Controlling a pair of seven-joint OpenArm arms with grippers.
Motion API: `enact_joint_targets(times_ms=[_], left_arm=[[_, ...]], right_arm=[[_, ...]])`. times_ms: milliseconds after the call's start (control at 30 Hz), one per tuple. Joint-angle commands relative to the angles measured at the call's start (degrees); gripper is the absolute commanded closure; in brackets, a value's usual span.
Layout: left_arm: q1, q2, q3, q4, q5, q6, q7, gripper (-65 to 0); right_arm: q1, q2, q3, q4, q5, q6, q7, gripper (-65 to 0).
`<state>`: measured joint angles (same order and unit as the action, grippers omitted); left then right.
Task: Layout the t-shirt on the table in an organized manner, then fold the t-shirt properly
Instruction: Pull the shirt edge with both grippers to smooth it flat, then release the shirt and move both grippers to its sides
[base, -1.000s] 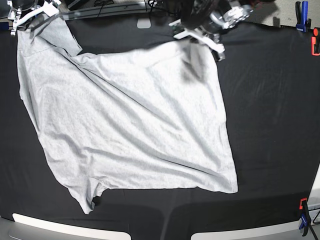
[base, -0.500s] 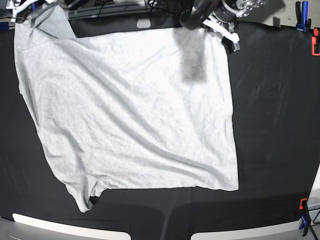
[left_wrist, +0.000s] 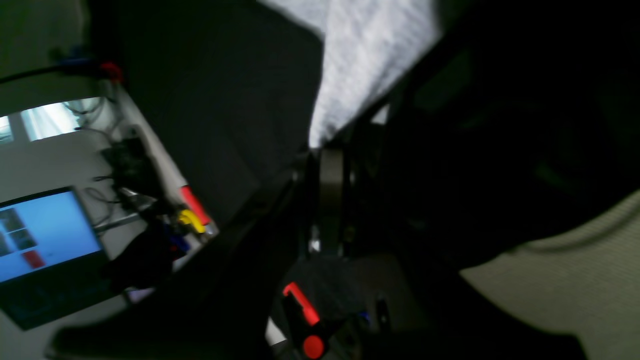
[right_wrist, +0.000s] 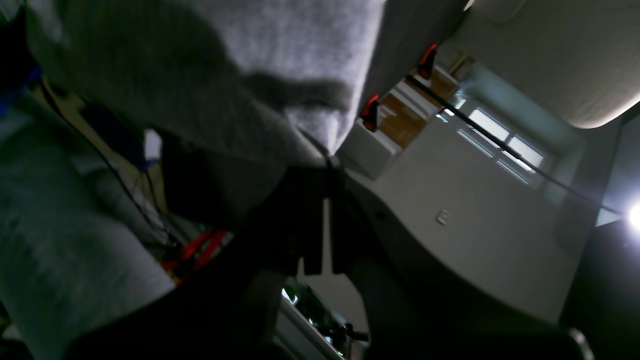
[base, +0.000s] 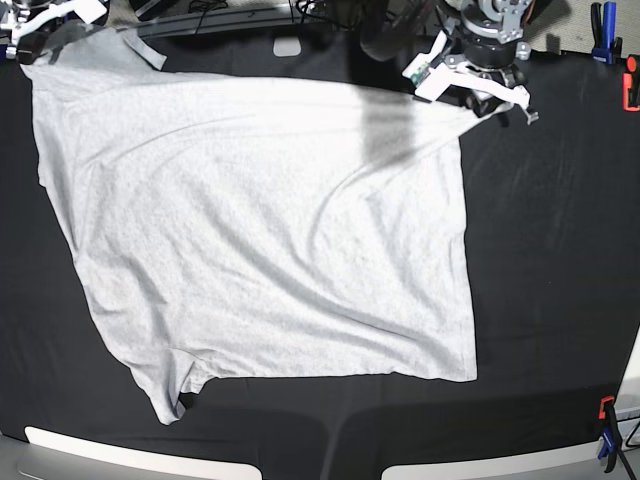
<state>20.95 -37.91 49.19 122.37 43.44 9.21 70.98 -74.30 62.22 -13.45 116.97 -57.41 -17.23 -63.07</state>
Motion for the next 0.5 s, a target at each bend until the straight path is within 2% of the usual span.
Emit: enact_joint_targets(times_ms=[0, 167, 267, 367, 467], left_arm=[[0.2, -0.37, 0.0, 1.01, 1.57, 1.11, 0.79, 0.0], [0.17, -0.35, 0.0, 1.01, 2.4, 1.18, -0.42, 0.0], [0.15, -0.35, 0.0, 1.01, 7.54, 2.71, -1.03, 0.0], [0.15, -0.35, 0.0, 1.01, 13.18, 6.03, -2.62, 0.0], [0.15, -0.35, 0.0, 1.01, 14.64, 8.79, -5.42, 0.0]], right_arm=[[-0.7, 0.48, 0.28, 1.79, -1.14, -0.81, -0.02, 0.0], [-0.07, 0.46, 0.39, 7.04, -0.96, -1.51, 0.52, 0.0], [2.71, 0.46, 0.39, 8.59, -0.04, -1.86, 0.92, 0.0], [7.76, 0.44, 0.39, 8.66, 5.77, -1.77, 2.78, 0.0], [13.68, -0.13, 0.39, 8.66, 11.41, -1.01, 5.73, 0.0]])
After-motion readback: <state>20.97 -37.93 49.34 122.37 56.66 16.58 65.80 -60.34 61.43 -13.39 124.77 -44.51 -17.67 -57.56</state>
